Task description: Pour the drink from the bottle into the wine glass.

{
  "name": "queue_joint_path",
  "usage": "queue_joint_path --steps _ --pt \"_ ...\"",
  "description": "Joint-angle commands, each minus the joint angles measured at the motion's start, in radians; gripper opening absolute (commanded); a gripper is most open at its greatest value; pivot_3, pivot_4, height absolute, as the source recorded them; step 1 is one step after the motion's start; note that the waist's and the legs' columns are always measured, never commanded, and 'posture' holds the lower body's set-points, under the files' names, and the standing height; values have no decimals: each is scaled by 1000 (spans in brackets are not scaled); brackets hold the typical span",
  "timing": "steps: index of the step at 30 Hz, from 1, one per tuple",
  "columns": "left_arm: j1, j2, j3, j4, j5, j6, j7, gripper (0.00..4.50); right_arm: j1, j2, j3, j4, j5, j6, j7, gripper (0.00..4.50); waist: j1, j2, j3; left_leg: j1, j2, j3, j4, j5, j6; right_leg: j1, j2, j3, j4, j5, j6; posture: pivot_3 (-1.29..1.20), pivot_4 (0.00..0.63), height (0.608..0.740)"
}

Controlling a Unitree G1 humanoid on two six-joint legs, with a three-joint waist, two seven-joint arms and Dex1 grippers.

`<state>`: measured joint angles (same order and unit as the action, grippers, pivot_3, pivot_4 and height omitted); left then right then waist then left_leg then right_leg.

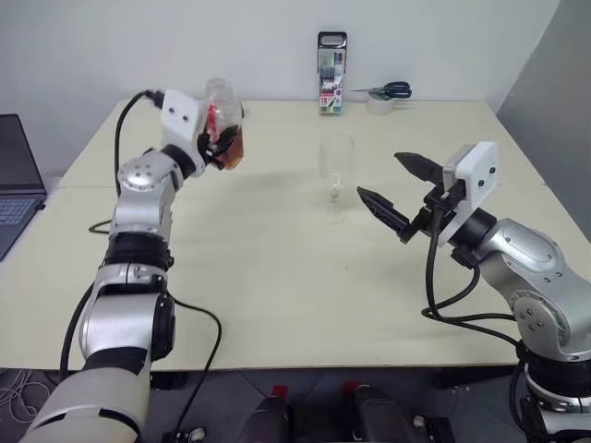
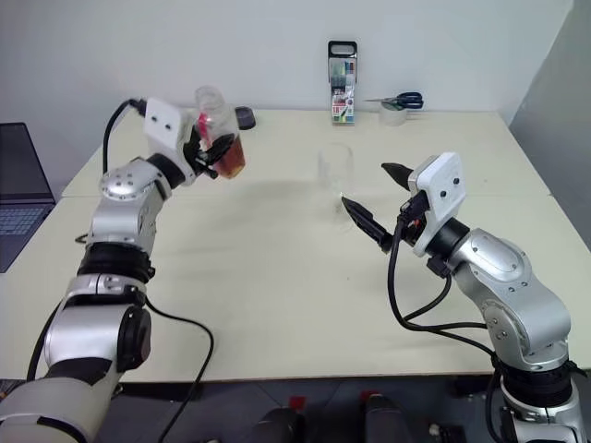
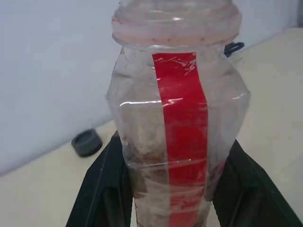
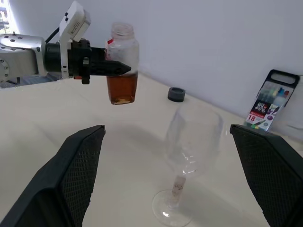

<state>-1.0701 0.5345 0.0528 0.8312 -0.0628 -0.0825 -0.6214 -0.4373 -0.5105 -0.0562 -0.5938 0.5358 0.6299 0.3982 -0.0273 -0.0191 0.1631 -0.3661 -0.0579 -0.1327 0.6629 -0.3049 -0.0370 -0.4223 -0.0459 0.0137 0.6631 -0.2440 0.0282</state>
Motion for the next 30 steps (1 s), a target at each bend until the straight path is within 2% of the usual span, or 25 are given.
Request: queue_joint_path --steps 1,12,30 --pt "-84 7 -47 49 57 -104 -42 1744 -15 29 -15 -11 -10 -48 -12 4500 -4 0 0 0 0 0 0 0 0 0 0 0 0 0 0 0 150 740" --pt "-247 -11 -175 263 224 -337 -43 1744 -12 112 4 49 -78 -109 -39 4500 -4 0 0 -1 0 0 0 0 0 -1 4 1 1 0 0 0 150 740" --pt "-350 -64 -250 390 377 -435 62 1744 -7 154 17 44 -109 -119 -59 4500 -4 0 0 -1 -1 1 0 0 0 -2 4 1 1 0 0 0 150 740"
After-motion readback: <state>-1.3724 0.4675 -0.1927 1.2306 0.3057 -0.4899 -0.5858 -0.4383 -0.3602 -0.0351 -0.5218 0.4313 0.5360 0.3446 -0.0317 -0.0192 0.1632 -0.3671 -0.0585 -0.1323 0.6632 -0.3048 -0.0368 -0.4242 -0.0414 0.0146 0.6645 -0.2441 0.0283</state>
